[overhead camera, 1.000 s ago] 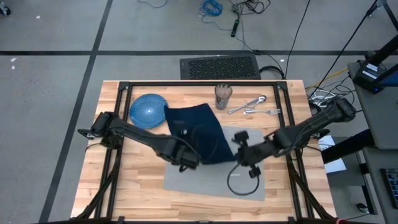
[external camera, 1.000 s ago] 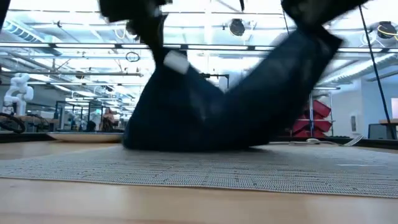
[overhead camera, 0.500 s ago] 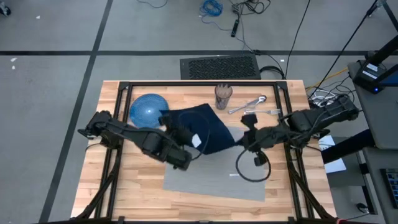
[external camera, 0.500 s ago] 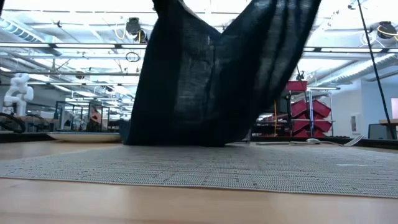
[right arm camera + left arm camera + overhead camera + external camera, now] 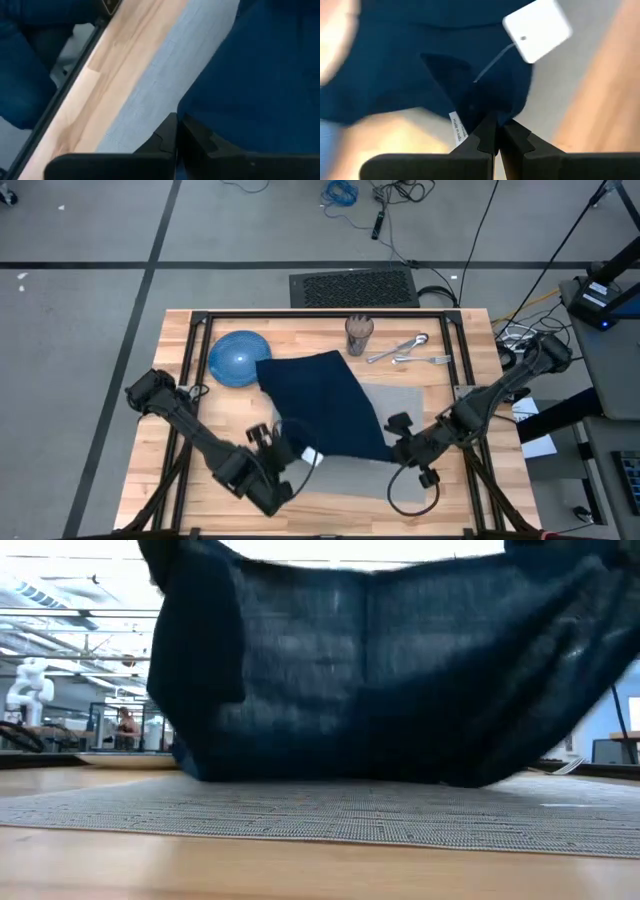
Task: Set table place
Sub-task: Fold the blue napkin
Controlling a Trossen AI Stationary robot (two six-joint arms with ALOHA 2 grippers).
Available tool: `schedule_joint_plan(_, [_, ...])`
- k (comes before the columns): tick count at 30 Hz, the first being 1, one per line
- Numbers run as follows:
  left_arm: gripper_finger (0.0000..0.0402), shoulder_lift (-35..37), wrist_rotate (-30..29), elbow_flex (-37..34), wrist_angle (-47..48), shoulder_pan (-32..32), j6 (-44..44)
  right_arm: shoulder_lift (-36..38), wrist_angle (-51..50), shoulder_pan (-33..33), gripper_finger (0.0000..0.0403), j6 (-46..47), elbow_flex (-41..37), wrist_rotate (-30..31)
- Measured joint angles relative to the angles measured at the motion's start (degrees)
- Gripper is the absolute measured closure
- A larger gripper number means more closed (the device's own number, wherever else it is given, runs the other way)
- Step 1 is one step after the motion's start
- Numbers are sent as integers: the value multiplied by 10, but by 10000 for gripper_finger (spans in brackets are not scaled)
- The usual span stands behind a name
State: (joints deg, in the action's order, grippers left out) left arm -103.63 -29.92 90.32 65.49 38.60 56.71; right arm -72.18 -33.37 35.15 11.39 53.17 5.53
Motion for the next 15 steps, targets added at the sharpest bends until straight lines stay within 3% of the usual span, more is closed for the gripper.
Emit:
schedule_joint_plan(8, [401,-2,12,-153,-333,18,-1,-9,154,9,403,47,-97,-47])
schedule_joint_plan(15, [401,-26,15,-191,-416,35,-5,-57,204,10,403,48,-105,-106])
